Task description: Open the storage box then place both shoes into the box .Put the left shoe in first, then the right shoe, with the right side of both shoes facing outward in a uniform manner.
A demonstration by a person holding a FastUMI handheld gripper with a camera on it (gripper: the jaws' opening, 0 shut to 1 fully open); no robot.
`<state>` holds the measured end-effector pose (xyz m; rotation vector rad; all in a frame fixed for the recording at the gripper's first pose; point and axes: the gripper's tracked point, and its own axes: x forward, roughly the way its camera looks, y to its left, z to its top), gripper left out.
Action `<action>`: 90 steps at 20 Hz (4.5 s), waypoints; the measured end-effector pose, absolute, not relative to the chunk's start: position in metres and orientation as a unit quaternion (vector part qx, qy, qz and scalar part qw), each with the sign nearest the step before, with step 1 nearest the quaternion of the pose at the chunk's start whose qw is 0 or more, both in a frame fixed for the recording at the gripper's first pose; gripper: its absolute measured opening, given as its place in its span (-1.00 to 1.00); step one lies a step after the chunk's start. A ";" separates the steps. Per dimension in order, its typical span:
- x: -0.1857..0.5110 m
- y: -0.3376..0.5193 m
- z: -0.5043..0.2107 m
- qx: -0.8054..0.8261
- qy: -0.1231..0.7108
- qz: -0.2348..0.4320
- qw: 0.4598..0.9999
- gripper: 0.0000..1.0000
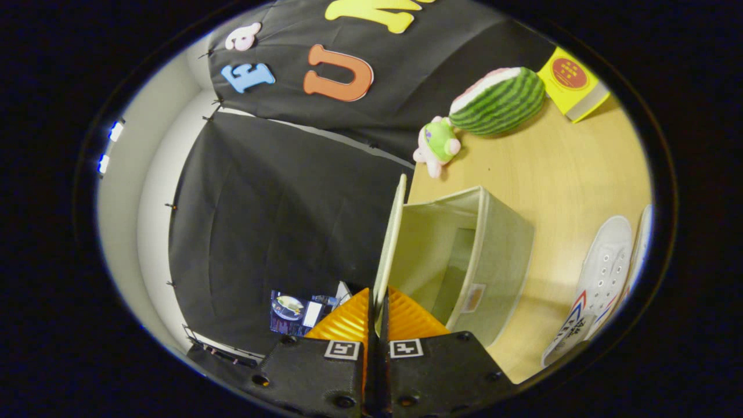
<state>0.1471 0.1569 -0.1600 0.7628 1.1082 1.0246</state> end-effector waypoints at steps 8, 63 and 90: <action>0.139 0.237 -0.102 0.299 0.475 0.433 0.705 -0.89; 0.128 -0.048 -0.403 -0.046 0.629 0.127 0.766 -0.35; 0.126 0.044 -0.200 0.121 0.536 0.219 0.806 -0.89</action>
